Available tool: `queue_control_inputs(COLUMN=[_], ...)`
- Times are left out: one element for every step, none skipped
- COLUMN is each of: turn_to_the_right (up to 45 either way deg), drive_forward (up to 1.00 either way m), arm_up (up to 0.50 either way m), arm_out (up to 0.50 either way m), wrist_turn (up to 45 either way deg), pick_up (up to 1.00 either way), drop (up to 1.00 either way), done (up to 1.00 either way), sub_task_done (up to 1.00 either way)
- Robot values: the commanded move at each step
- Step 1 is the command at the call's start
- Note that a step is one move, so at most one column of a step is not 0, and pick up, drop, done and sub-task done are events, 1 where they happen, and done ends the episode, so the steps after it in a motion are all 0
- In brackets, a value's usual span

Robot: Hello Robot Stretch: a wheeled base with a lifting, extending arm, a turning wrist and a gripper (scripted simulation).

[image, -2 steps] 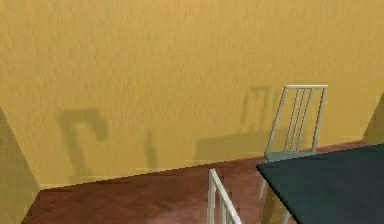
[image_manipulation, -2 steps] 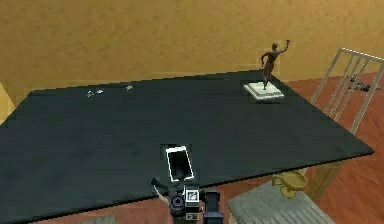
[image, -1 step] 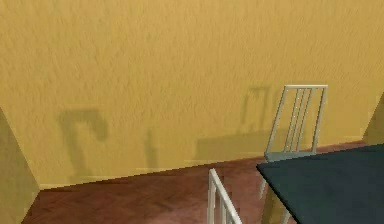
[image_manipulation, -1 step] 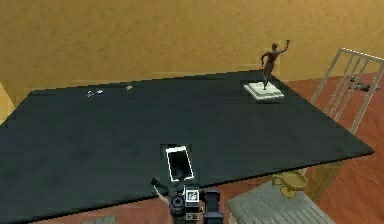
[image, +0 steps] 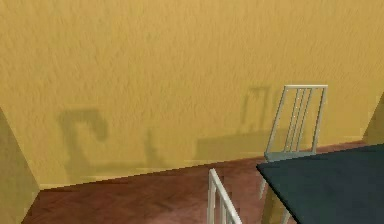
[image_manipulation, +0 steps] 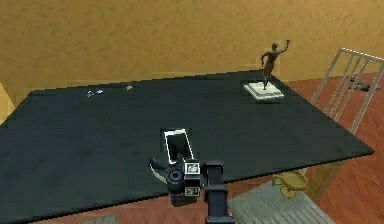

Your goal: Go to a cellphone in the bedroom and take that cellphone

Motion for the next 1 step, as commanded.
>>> queue_control_inputs(turn_to_the_right=[0.0], drive_forward=[0.0], arm_up=[0.0], arm_out=[0.0], wrist_turn=[0.0], pick_up=[0.0], drop=[0.0], done=[1.0], sub_task_done=[0.0])
